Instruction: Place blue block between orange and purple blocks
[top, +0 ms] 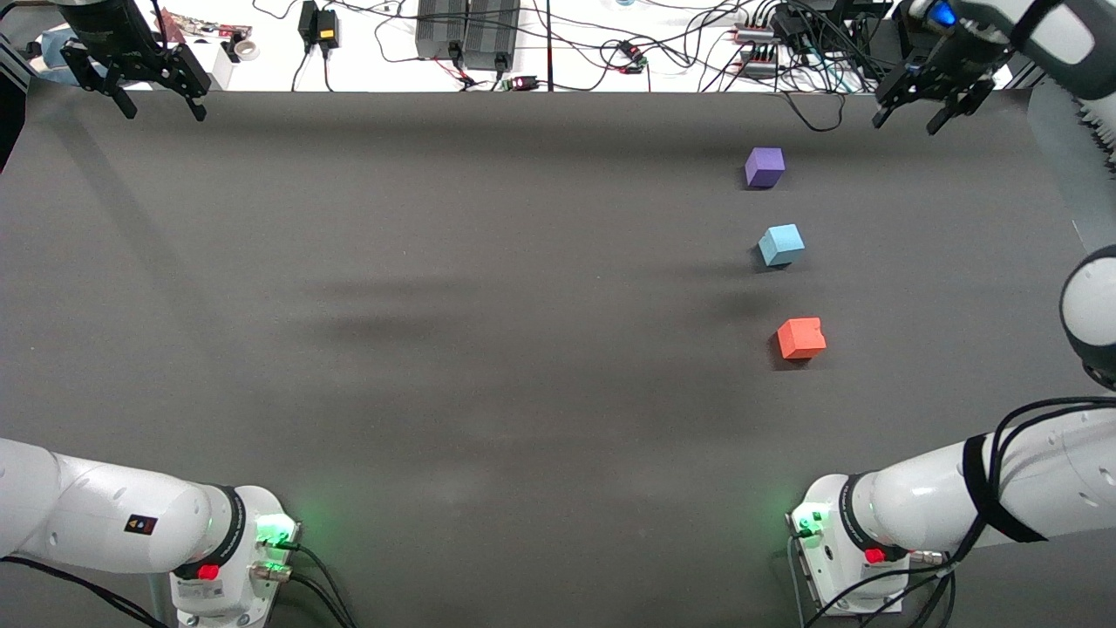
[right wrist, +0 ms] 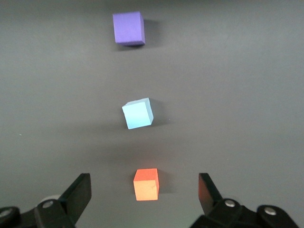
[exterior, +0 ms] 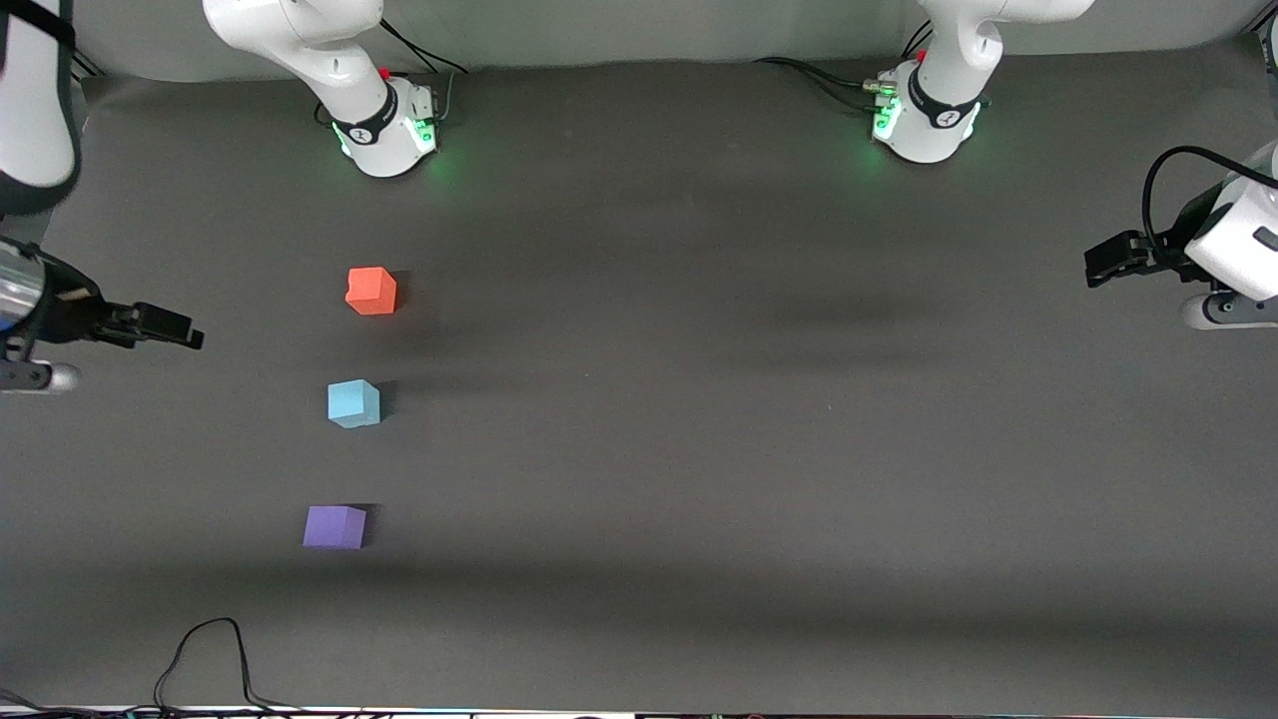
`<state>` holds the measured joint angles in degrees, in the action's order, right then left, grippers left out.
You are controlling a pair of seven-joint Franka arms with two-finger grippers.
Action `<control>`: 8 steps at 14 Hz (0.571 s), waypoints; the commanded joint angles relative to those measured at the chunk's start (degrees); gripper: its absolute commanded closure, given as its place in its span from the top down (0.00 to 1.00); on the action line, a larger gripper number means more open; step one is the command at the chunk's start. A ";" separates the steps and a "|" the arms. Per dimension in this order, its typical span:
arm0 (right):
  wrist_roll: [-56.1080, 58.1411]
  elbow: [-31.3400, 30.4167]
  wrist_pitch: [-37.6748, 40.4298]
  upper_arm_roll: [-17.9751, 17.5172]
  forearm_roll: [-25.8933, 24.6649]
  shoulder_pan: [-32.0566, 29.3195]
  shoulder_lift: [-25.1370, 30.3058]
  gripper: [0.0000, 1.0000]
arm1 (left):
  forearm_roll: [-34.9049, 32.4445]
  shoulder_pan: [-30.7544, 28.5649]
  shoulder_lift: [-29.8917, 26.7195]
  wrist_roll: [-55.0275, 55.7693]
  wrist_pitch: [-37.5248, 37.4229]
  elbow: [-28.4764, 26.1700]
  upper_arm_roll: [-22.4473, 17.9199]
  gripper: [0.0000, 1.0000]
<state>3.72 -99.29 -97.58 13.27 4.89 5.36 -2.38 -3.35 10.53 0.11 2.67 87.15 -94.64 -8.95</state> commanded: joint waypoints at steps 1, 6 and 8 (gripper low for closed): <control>-1.09 -1.51 0.98 -1.93 -1.72 -1.66 5.08 1.00 | 0.01 0.10 0.41 -1.00 -1.45 1.39 -0.28 1.00; -1.53 -9.49 -1.81 -5.70 -5.49 -2.81 11.50 1.00 | 0.10 0.10 0.32 -1.00 -1.37 1.39 -0.28 1.00; -1.79 -11.36 -3.50 -7.89 -5.50 -3.07 13.18 1.00 | -0.08 0.19 0.50 -1.00 -1.28 1.47 -0.28 1.00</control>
<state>3.55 -106.49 -98.63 8.25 1.03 3.35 7.19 -3.35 10.53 0.12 2.67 87.15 -94.61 -8.95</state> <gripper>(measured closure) 0.000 0.000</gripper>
